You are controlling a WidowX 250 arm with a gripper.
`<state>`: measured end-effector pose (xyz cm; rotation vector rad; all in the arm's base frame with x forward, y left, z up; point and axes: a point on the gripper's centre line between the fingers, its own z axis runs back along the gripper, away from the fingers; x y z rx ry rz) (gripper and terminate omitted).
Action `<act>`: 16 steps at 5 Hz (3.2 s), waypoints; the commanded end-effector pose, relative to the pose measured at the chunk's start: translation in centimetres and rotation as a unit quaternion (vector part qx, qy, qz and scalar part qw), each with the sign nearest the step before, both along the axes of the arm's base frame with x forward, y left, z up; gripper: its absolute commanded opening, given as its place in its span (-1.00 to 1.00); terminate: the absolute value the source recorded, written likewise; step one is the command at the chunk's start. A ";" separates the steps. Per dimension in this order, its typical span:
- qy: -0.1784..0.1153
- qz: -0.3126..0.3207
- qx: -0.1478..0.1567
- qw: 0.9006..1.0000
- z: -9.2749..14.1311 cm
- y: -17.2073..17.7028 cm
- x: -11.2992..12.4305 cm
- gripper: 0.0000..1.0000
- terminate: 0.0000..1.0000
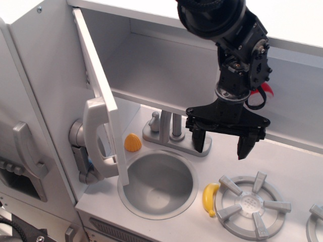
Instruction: Close microwave
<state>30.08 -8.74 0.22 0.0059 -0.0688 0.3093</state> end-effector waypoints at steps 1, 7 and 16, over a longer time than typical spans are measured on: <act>0.000 0.000 0.000 1.000 0.0 0.0 0.0 1.00 -1.00; -0.079 0.006 -0.119 0.990 20.4 12.4 -6.9 1.00 -1.00; -0.100 0.115 -0.096 0.984 13.2 9.7 -1.9 1.00 -1.00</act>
